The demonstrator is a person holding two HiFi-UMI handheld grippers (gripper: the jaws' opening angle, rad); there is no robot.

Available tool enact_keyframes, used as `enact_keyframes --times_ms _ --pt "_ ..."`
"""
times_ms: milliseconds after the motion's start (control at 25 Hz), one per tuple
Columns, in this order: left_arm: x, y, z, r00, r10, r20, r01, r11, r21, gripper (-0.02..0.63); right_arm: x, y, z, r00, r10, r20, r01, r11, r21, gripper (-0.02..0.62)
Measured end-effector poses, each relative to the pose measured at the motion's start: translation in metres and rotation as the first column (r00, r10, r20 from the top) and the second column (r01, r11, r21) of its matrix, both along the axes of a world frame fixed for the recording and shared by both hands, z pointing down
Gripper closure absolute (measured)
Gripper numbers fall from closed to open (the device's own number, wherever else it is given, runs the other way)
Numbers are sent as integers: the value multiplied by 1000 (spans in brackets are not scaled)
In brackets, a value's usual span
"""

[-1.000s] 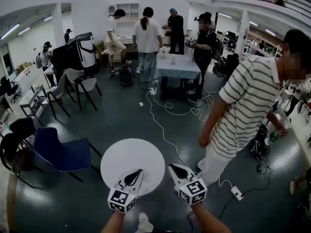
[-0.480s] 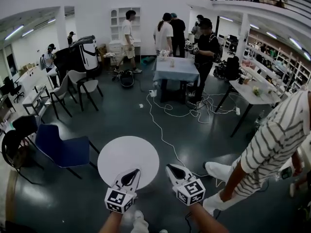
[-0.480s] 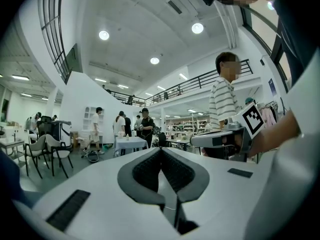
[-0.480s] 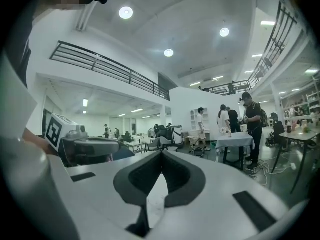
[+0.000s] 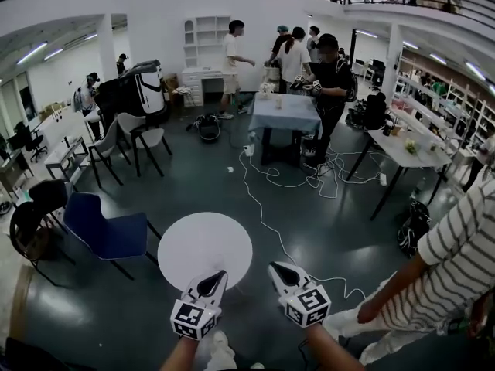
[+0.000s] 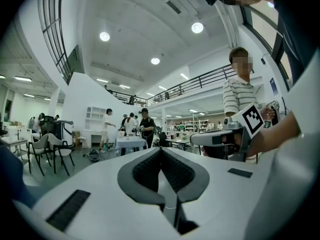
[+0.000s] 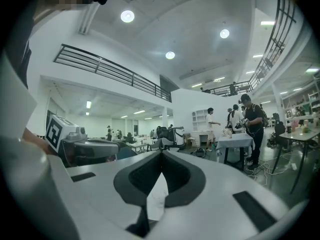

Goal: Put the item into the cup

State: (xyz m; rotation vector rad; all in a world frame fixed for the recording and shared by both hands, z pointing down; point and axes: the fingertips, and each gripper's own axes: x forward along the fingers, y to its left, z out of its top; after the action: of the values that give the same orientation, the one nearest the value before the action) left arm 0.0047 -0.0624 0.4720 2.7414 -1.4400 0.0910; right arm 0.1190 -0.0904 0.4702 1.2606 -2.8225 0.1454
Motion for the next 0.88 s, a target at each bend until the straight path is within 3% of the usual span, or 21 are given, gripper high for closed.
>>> enact_keyframes --times_ms 480,880 --pt "15 44 -4 1000 -17 17 16 1000 15 589 13 42 2 1000 -26 16 26 1000 13 580" --pt "21 40 -5 1000 8 12 -8 1000 18 589 13 41 0 1000 -10 14 10 1000 27 580"
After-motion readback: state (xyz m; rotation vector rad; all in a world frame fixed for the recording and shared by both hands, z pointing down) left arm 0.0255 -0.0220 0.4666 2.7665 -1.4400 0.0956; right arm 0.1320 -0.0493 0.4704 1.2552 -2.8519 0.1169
